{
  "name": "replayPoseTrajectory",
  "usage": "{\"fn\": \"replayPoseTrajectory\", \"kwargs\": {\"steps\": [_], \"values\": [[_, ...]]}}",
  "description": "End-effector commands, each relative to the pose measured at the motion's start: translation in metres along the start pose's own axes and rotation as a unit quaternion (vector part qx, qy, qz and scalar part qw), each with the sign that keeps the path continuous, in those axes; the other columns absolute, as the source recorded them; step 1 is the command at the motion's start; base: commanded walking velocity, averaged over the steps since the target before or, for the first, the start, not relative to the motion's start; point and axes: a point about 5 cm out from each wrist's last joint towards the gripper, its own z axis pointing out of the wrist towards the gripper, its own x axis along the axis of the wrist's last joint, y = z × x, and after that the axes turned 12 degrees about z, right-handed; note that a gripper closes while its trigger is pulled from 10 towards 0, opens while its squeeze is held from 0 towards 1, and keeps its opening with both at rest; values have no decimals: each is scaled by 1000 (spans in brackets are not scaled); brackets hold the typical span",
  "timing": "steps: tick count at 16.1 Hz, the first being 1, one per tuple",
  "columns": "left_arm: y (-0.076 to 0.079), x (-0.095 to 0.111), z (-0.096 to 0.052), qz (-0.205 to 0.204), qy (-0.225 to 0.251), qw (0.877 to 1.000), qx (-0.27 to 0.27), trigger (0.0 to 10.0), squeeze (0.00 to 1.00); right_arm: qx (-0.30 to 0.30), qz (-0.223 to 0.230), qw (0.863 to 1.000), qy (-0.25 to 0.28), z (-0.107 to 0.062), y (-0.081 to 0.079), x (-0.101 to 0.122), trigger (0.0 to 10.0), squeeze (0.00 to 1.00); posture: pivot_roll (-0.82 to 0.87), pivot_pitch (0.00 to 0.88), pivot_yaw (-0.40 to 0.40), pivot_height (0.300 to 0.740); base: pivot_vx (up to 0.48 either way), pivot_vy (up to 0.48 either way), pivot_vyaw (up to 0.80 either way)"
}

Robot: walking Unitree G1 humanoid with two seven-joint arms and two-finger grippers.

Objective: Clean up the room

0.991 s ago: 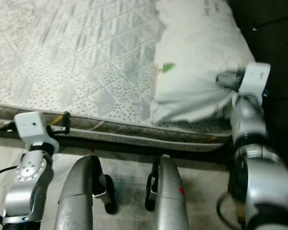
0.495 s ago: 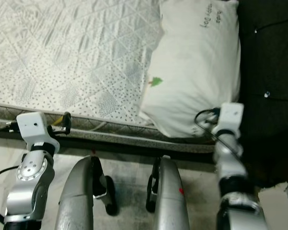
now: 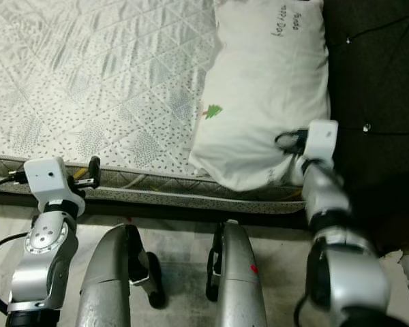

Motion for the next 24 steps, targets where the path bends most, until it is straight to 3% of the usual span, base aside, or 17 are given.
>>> {"fn": "replayPoseTrajectory", "kwargs": {"steps": [1,3,4,6,8,10,12,13,15,18,21,24], "values": [[-3,-5,-1,6,-8,1000,10,10000,0,-27,-1,998,52,3,14,34,0,0,95,193,-65,611,0,0,0],[-7,-5,-1,10,-8,1000,20,10000,0,-72,15,995,71,2,32,52,0,0,99,186,-67,611,0,0,0],[-9,-6,-1,13,-9,1000,24,10000,0,-110,20,991,76,-1,51,59,0,0,99,184,-66,611,0,0,0],[-9,-6,-1,14,-10,1000,25,10000,0,-122,24,989,76,-2,59,60,0,0,98,184,-63,611,0,0,0],[-9,-7,0,18,-11,1000,23,10000,0,-152,27,985,75,-8,81,62,0,0,96,183,-58,611,0,0,0],[-9,-7,2,19,-11,999,23,10000,0,-189,21,980,53,-17,108,52,0,0,90,178,-55,611,0,0,0],[-10,-7,3,20,-11,999,23,10000,0,-197,-4,980,23,-23,119,33,0,0,89,177,-54,611,0,0,0],[-10,-7,3,20,-11,999,23,10000,0,-197,-8,980,17,-24,121,29,0,0,88,177,-53,611,0,0,0],[-9,-7,3,22,-12,999,20,10000,0,-193,-25,981,-26,-31,124,-7,0,0,87,175,-50,611,0,0,0],[-9,-7,4,23,-12,999,19,10000,0,-187,-21,981,-55,-38,119,-42,0,0,87,176,-43,611,0,0,0],[-9,-7,6,25,-12,999,16,10000,0,-159,-14,984,-75,-42,98,-73,0,0,86,174,-38,611,0,0,0],[-8,-6,7,25,-10,1000,14,10000,0,-124,-12,990,-62,-36,76,-74,0,0,88,171,-37,611,0,0,0]]}}
